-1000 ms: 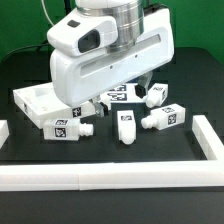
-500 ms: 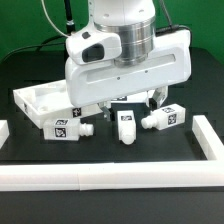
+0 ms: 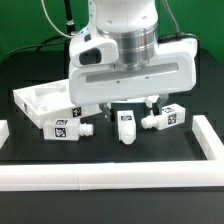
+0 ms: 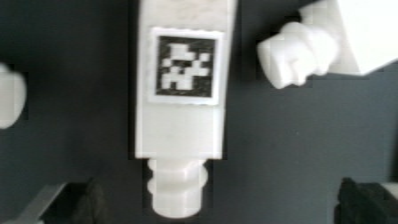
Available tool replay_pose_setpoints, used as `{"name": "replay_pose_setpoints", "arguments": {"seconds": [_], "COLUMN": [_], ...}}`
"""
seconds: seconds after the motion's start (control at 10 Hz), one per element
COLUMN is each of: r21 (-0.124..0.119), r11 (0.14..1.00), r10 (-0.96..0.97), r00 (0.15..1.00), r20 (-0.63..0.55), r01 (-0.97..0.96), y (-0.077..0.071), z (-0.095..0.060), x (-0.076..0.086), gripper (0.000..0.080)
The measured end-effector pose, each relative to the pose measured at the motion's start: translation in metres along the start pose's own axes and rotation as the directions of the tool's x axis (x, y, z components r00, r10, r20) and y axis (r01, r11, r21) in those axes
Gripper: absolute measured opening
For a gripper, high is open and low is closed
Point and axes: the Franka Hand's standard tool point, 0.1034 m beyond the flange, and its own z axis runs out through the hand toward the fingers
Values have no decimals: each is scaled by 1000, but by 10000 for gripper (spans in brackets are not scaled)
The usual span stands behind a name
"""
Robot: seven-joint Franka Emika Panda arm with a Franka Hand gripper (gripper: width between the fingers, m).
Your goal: Assemble one leg
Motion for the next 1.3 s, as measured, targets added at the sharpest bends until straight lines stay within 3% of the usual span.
{"name": "replay_pose_setpoints", "arguments": {"seconds": [0.1, 0.3, 0.7, 0.8, 0.9, 1.1, 1.3], "r21": [-3, -2, -8, -8, -8, -8, -6], "r11": [1000, 1000, 1000, 1000, 1000, 1000, 1000], "r10": [5, 8, 0, 1, 1, 1, 2], "r00": [1000, 1000, 1000, 1000, 1000, 1000, 1000], "r20": [-16, -17, -28, -28, -28, -28, -22], "r01": [-5, -8, -1, -1, -1, -1, -2], "y": [8, 10, 5, 5, 5, 5, 6], "z": [8, 26, 35, 35, 35, 35, 31], "x": [2, 1, -4, -4, -4, -4, -3], "gripper": [650, 650, 650, 527, 527, 285, 285]}}
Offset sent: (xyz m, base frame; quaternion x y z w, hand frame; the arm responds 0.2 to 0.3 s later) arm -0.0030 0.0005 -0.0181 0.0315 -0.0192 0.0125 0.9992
